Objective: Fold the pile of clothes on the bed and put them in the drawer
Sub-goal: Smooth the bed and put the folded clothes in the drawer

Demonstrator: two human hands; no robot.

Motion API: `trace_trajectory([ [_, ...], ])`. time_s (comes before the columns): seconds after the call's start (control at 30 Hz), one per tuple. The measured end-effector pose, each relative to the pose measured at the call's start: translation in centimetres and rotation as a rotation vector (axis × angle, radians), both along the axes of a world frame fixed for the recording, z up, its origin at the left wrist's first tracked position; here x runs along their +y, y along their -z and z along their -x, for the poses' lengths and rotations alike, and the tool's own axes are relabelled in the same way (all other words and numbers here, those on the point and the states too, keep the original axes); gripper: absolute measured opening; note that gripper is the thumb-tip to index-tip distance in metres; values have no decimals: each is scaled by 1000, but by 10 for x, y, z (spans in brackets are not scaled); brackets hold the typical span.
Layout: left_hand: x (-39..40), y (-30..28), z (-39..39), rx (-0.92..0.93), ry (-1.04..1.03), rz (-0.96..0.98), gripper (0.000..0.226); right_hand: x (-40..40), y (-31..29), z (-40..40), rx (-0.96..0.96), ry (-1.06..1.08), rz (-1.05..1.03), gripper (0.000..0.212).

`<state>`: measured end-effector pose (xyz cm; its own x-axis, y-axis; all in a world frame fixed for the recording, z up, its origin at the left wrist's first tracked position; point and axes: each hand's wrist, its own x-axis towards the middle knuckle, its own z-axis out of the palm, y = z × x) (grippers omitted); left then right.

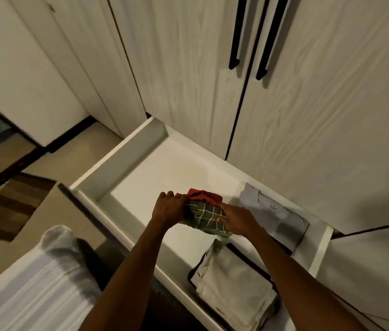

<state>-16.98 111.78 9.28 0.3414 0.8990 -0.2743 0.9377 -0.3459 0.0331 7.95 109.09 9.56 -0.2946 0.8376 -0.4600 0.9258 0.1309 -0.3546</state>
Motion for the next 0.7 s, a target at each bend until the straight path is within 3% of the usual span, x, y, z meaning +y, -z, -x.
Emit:
trace_trajectory([
  [0.13, 66, 41, -4, 2, 102, -108, 33, 42, 26, 7, 42, 125, -114, 50],
  [0.23, 112, 78, -14, -117, 158, -266, 34, 68, 61, 5, -52, 166, -454, 48],
  [0.37, 155, 143, -26, -292, 298, -494, 16, 87, 130, 3, -231, 197, -769, 36],
  [0.43, 160, 185, -25, -307, 309, -484, 22, 86, 169, 9, -267, 210, -740, 34],
  [0.53, 159, 254, -18, -327, 272, -263, 43, 77, 228, 27, -292, 266, -532, 51],
  [0.63, 146, 277, 1, -367, 230, -89, 70, 67, 249, 36, -218, 365, -481, 54],
  [0.7, 140, 272, 7, -385, 227, -66, 73, 61, 248, 36, -178, 374, -498, 51],
])
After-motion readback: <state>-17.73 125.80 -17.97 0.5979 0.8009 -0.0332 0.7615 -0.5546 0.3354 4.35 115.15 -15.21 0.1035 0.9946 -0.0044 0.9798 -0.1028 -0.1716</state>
